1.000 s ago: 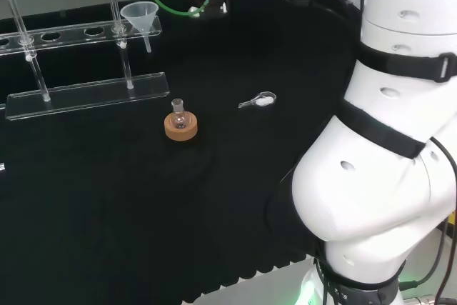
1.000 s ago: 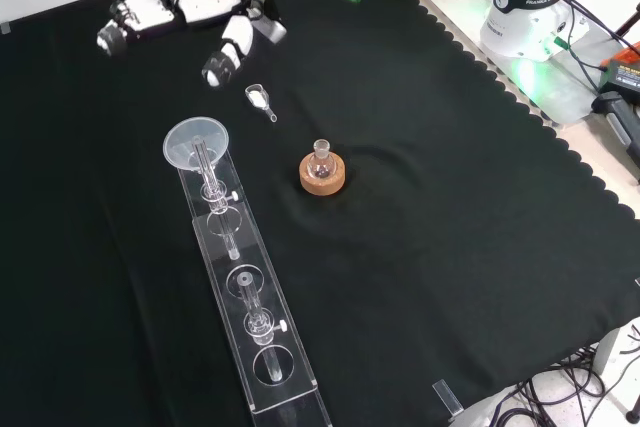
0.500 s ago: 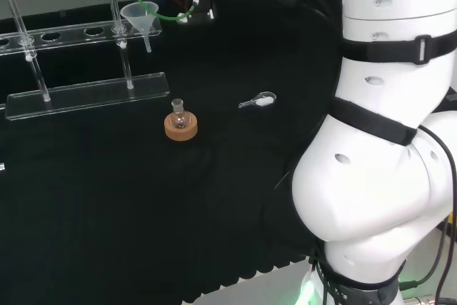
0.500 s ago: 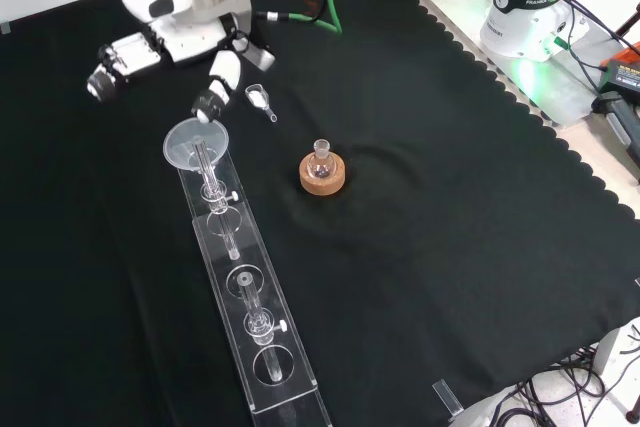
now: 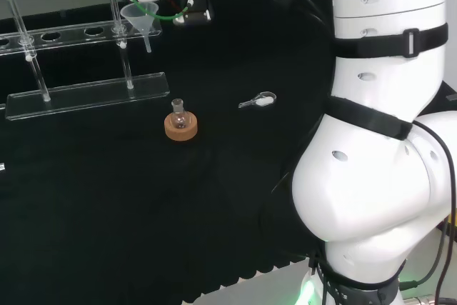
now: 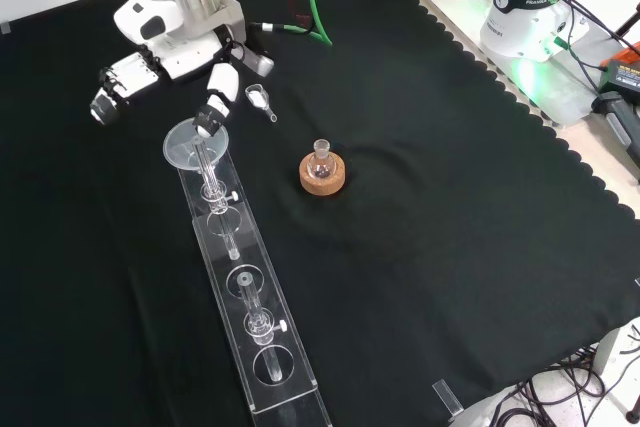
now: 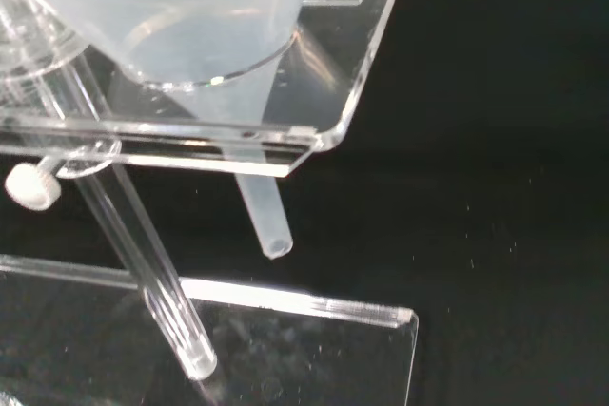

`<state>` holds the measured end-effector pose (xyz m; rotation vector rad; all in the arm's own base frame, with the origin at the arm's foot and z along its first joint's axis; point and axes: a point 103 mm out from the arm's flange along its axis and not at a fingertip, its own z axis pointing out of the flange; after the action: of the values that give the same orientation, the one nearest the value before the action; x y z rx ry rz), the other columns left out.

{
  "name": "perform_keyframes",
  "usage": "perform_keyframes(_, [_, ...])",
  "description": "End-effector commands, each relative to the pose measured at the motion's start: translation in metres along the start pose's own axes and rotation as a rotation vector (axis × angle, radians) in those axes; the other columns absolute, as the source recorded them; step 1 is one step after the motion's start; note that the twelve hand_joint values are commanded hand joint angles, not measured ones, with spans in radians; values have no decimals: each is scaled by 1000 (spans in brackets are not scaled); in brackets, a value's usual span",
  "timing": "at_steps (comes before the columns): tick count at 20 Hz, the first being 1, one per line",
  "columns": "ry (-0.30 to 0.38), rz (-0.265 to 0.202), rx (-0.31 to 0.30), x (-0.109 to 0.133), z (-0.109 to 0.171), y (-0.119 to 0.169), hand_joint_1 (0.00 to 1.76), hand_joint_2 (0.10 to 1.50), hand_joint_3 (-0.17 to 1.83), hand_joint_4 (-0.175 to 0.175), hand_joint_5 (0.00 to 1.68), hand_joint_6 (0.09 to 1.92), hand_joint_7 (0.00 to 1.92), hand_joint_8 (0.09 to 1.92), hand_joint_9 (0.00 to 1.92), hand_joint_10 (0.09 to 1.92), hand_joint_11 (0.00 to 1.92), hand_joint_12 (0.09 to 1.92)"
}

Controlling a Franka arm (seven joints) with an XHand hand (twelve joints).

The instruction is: Pick up the funnel from the transparent funnel stand.

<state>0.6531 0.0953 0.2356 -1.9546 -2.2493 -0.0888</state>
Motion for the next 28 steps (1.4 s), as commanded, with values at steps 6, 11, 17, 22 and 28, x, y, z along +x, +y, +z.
perform_keyframes(6, [66,25,196,10,14,-10,87,850,286,-84,41,87,0,99,0,366,0,998])
perform_keyframes(11, [77,-9,248,11,18,-16,90,846,286,-87,20,87,0,87,0,319,0,934])
perform_keyframes(17, [67,3,283,18,24,-25,98,837,282,-93,4,87,0,87,0,291,0,917])
perform_keyframes(22, [52,5,294,24,32,-27,86,831,280,-98,0,87,0,87,0,283,0,921])
perform_keyframes(28, [-17,9,261,32,42,-26,51,813,272,-115,6,87,15,87,0,340,0,969])
